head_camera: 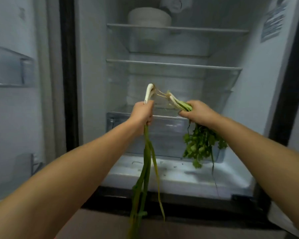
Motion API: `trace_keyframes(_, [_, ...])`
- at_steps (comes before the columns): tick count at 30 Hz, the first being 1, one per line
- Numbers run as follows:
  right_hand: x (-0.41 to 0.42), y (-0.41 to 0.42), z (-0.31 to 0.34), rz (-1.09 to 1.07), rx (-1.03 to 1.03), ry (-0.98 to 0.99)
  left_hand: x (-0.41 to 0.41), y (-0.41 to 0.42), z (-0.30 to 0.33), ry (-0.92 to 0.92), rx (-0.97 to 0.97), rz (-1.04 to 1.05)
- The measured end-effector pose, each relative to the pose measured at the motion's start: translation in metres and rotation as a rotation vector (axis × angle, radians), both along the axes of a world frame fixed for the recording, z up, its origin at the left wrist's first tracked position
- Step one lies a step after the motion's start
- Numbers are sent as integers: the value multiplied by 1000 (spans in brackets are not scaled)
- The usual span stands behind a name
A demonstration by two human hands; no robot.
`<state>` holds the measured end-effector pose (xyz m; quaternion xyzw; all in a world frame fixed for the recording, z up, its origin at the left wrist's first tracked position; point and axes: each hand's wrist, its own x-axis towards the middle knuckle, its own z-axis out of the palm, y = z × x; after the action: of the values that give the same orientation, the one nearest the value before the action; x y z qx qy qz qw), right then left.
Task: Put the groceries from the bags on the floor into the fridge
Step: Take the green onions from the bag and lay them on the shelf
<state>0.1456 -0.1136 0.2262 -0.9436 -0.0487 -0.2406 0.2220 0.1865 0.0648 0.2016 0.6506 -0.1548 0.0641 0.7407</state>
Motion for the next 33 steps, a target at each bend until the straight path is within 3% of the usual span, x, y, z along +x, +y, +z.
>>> trace_keyframes(4, [78, -22, 41, 22, -247, -2, 67, -18, 21, -70, 51, 134])
trace_keyframes(9, [162, -29, 74, 25, -528, -51, 134, -28, 29, -171, 280, 395])
trace_keyframes(11, [193, -24, 78, 53, -564, -34, 159, -26, 23, -106, 287, 433])
trace_keyframes(16, [276, -14, 71, 153, -716, -35, 199, -16, 6, 133, 92, 302])
trace_keyframes(25, [407, 17, 46, 220, -571, 144, 214, -11, -3, 91, 50, 309])
trace_keyframes(33, [439, 38, 21, 146, -738, 450, 215, -8, -4, 49, -6, 323])
